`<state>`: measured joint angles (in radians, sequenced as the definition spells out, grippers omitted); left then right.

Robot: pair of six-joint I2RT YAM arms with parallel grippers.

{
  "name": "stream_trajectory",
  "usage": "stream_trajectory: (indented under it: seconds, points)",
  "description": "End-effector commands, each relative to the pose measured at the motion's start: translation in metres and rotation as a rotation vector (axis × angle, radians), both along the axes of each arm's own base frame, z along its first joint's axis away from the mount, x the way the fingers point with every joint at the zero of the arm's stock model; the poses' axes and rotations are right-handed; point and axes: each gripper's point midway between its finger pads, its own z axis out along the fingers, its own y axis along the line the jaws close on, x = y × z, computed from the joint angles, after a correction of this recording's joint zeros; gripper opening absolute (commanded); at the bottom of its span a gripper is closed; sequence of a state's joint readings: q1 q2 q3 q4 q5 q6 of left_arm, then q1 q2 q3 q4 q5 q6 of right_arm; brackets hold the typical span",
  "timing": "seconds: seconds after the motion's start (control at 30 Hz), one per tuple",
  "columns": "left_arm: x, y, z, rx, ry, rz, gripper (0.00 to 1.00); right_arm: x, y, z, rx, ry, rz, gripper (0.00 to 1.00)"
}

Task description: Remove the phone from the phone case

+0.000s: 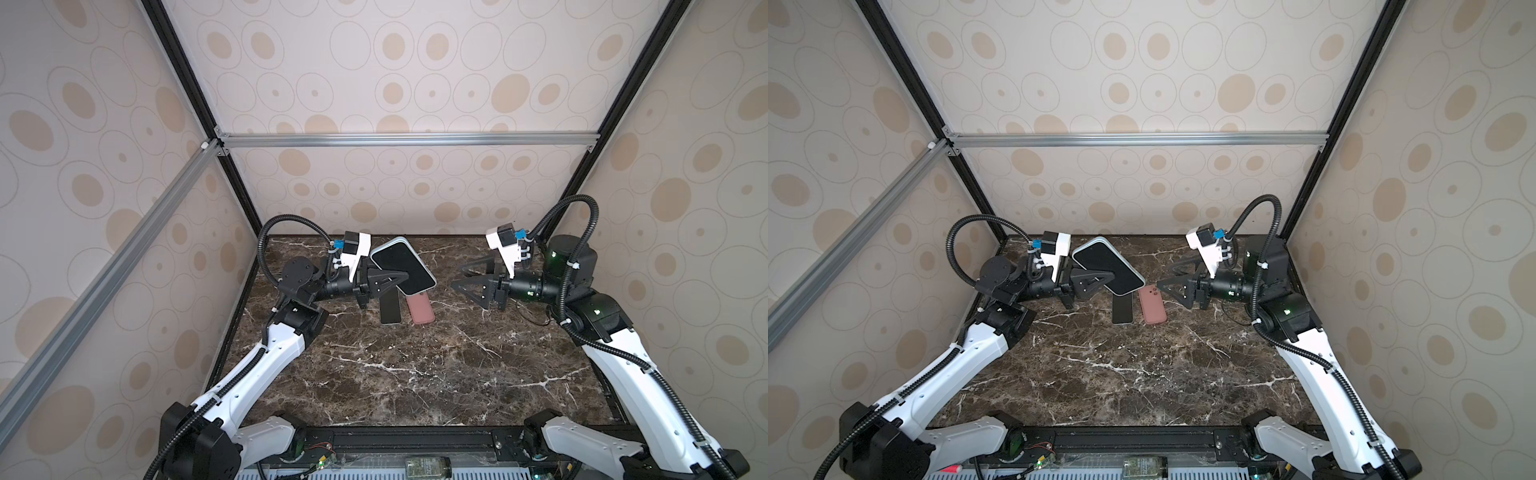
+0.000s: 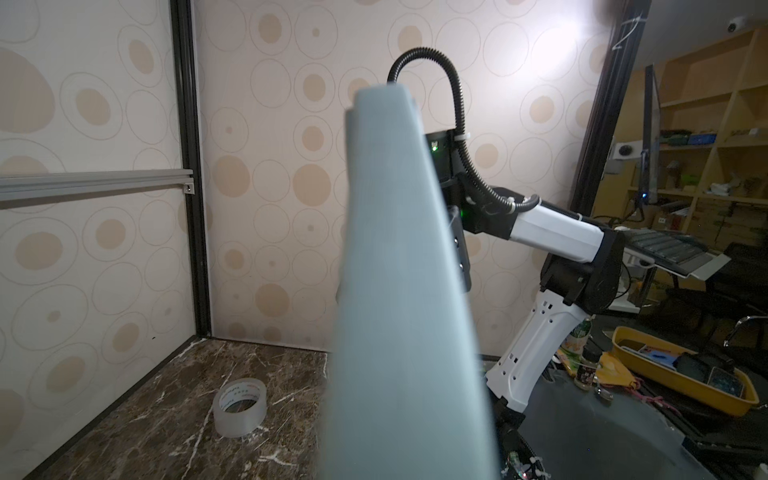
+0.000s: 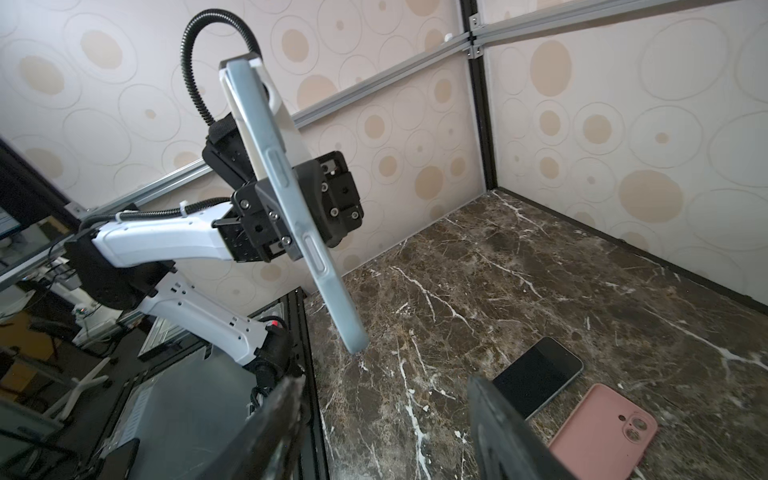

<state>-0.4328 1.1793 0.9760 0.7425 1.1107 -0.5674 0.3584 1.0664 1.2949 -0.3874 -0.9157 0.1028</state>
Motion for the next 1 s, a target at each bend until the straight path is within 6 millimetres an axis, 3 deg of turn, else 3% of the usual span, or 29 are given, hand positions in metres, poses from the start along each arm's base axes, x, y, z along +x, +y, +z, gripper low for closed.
stream_trajectory:
  seconds: [0.0,0.13,0.27,0.5,0.97]
  points:
    - [-0.020,0.008,0.042,-0.097,-0.081,-0.062,0.00,-0.021,0.004,0.001,-0.024,-0.089,0.133,0.68]
    - [-0.013,0.001,0.037,-0.011,-0.070,-0.080,0.00,-0.033,0.005,-0.005,-0.069,-0.164,0.217,0.66]
    - [-0.003,-0.004,0.030,0.086,-0.061,-0.055,0.00,-0.031,0.007,-0.009,-0.148,-0.223,0.230,0.63]
    - [0.004,-0.008,0.017,0.206,-0.007,-0.049,0.00,-0.023,0.019,-0.036,-0.315,-0.313,0.265,0.62]
    - [0.000,-0.010,-0.004,0.289,0.026,-0.113,0.00,-0.016,0.032,-0.036,-0.374,-0.433,0.310,0.49]
